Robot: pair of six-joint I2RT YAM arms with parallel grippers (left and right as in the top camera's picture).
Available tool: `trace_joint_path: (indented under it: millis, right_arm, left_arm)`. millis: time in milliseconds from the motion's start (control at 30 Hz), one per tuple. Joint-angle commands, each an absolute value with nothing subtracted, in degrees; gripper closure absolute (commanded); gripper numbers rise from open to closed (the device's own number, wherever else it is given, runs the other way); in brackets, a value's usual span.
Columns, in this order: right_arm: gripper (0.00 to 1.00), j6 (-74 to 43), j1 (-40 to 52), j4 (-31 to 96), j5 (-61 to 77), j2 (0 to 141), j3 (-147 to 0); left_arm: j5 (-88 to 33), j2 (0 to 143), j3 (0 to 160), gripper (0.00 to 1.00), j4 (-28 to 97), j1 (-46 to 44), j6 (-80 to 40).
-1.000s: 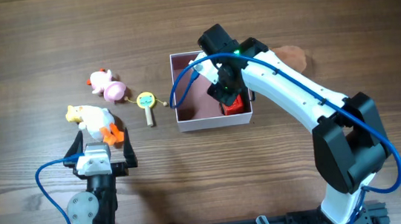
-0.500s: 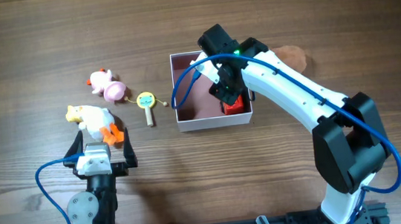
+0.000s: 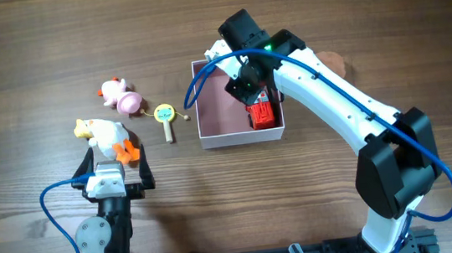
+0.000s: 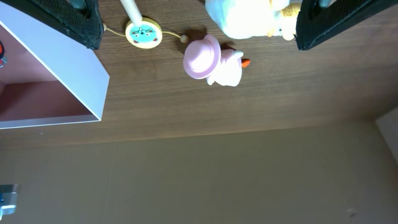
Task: Pack container
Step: 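Adjust the truck inside the box and open the right gripper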
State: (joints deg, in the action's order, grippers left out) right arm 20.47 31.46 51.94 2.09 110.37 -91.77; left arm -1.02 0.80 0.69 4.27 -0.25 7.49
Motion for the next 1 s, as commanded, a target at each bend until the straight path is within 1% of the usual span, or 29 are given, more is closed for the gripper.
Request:
trace_joint_path:
  millis: [0, 367, 700, 967]
  right_arm:
    - [0.96, 19.6, 31.7, 50.3, 9.4, 110.5, -90.8]
    - [0.96, 27.6, 31.9, 45.7, 9.2, 110.5, -83.8]
    - [0.96, 28.6, 31.9, 46.3, 4.9, 110.5, -82.8]
    - [0.96, 30.0, 31.9, 49.1, 2.3, 110.5, -82.8]
  left_arm:
    - [-2.1, 0.4, 0.3, 0.00, 4.3, -0.5, 8.6]
    - [-2.1, 0.4, 0.3, 0.00, 4.3, -0.5, 8.6]
    - [-2.1, 0.4, 0.3, 0.00, 4.3, -0.5, 8.6]
    - [-2.1, 0.4, 0.3, 0.00, 4.3, -0.5, 8.6]
